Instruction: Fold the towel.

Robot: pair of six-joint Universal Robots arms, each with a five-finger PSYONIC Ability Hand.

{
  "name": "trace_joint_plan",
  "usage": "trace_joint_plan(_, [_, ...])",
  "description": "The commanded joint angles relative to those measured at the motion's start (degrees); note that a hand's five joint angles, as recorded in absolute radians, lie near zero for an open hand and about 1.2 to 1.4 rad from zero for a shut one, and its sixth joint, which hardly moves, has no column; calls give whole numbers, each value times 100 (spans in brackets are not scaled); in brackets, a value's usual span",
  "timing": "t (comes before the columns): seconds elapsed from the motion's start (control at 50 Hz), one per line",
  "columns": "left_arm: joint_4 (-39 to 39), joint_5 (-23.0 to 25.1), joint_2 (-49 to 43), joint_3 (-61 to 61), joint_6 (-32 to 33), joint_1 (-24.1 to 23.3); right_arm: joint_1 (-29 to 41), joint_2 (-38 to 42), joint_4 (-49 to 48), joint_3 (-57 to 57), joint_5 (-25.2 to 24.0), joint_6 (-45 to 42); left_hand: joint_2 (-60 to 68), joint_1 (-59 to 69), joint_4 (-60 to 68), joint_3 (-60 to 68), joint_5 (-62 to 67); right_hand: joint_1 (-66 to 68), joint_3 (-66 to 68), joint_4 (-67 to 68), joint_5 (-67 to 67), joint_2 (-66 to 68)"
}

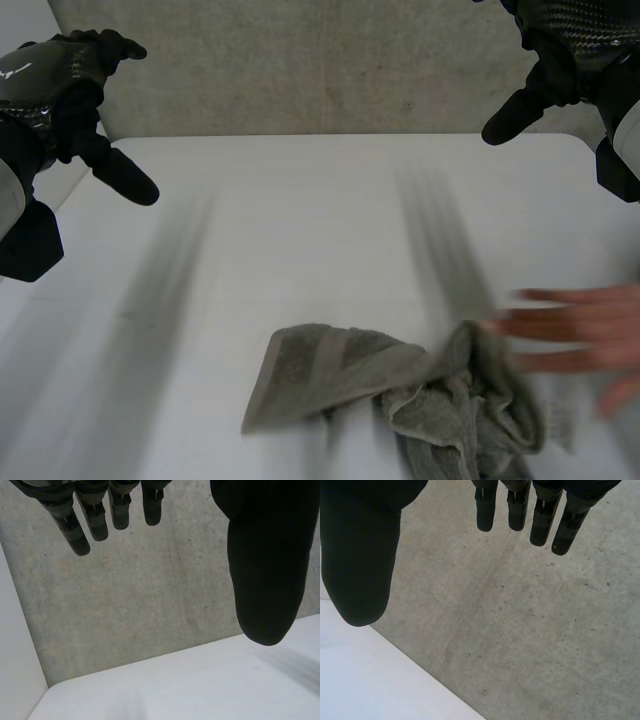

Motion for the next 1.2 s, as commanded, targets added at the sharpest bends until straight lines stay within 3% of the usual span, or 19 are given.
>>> trace_joint_plan(0.02, [14,51,-4,-55,15,-61,25,14,-9,9,-6,-17,97,104,82,71,-130,-223,-232,-346,-331,-315])
trace_joint_plan(0.22, [13,745,-285,-240,50,-105,51,111,35,-9,-357,-175,249,256,233,222,22,-223,-232,-346,-331,-315])
trace_joint_plan(0.3, [5,974,-600,-511,7,-429,60,408,323,-35,-734,-657,316,323,301,290,89,-223,-232,-346,-331,-315])
trace_joint_plan(0.42, [22,755,-1216,-766,-160,-1167,7,725,1377,-79,-867,-1028,283,289,267,256,55,-223,-232,-346,-331,-315])
trace_joint_plan(0.56, [583,289,-1533,-1346,-617,-1493,-80,1173,2266,402,-928,-1176,283,289,267,256,55,-114,-122,-236,-222,-206])
trace_joint_plan(0.78, [1261,253,-2024,-2059,-899,-1704,-740,1410,1943,2169,-1157,-2389,283,290,267,256,55,3,-6,-120,-105,-89])
trace_joint_plan(0.82, [1323,244,-2131,-2086,-890,-1757,-758,1517,1793,2224,-1157,-2390,283,289,267,256,55,778,769,655,670,686])
trace_joint_plan(0.84, [1375,244,-2209,-2103,-899,-1801,-810,1560,1601,2241,-1174,-2355,283,289,267,256,55,2543,2534,2420,2435,2451])
trace_joint_plan(0.86, [1376,244,-2210,-2103,-899,-1801,-810,1561,1599,2241,-1175,-2355,283,289,267,256,55,2561,2552,2438,2453,2468])
trace_joint_plan(0.88, [1437,244,-2297,-2103,-899,-1827,-854,1552,938,2250,-1157,-2242,299,306,284,273,72,6735,6726,6612,6627,6643])
trace_joint_plan(0.94, [1604,244,-2500,-2086,-899,-1854,-846,1552,397,2241,-1096,-1943,299,306,284,273,72,6777,6768,6654,6669,6685])
trace_joint_plan(1.2, [1964,245,-3396,-1656,-873,-2108,-802,1359,-333,2215,-1175,-879,316,323,300,289,89,6777,6768,6654,6669,6685])
